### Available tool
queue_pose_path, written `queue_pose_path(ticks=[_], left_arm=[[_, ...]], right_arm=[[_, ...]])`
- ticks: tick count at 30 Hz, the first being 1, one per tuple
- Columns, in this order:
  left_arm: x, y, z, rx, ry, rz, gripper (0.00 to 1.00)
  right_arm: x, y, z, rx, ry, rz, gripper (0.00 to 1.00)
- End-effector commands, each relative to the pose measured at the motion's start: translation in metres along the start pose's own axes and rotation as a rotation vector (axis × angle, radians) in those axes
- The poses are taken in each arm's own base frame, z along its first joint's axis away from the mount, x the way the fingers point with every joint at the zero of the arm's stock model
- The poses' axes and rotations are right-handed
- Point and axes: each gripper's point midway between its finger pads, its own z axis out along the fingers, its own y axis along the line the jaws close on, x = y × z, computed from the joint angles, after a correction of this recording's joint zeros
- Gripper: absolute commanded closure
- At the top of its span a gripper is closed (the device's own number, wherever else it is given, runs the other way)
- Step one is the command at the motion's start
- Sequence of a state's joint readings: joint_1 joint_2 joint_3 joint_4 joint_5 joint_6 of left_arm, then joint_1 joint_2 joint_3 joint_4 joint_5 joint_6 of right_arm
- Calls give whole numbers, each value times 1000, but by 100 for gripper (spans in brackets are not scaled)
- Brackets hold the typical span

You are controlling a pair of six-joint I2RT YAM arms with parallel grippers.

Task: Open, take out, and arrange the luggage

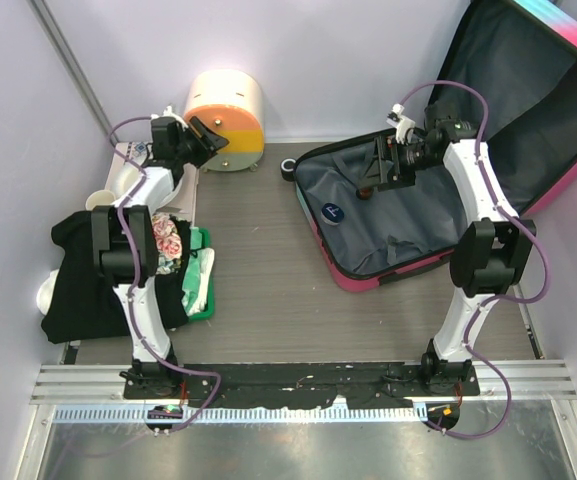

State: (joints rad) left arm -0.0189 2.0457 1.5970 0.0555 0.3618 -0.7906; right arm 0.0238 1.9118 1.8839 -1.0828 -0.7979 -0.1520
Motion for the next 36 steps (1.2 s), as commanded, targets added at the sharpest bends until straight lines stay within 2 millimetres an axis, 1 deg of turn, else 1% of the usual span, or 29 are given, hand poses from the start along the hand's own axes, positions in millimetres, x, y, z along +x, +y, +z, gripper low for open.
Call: queue_pose_path(ticks=[1,5,12,15,18,20,21,22,24,25,27,28,33,34,36], left_arm=[[-28,-18,8,48,-80,0,41],[-29,-13,16,39,-81,-4,43],[-33,-13,26,58,-85,-1,49],[-34,-14,28,61,-86,0,52],[-32,-14,28,61,-79,-5,57],[-29,-11,28,51,-73,-19,65],[-29,-11,27,53,-74,-23,68],[-30,-14,24,59,-76,-26,74],[-23,-10,22,51,-62,-45,82],[-25,-14,18,57,-66,-49,89],[-17,-11,15,51,-55,-68,95],[-17,-12,12,53,-54,-71,100],[-6,-14,-8,47,-41,-114,100],[0,-13,-10,46,-29,-117,100],[-2,-20,-18,59,-30,-121,100]], right_arm=[[-4,13,-20,31,-42,-59,10],[-4,10,-20,49,-40,-62,10],[-4,2,-18,75,-37,-61,10],[-4,1,-18,80,-34,-62,10],[-4,0,-18,84,-34,-65,10],[-4,0,-17,85,-33,-66,10],[-5,-1,-18,88,-36,-65,10],[-4,-1,-17,88,-34,-65,10],[-5,-1,-18,91,-37,-66,10],[-5,-1,-17,92,-36,-67,10],[-6,-2,-17,93,-37,-68,10],[-6,-2,-18,94,-38,-66,10],[-6,-2,-17,86,-37,-66,10],[-6,-1,-16,84,-36,-66,10],[-7,-1,-16,80,-37,-65,10]])
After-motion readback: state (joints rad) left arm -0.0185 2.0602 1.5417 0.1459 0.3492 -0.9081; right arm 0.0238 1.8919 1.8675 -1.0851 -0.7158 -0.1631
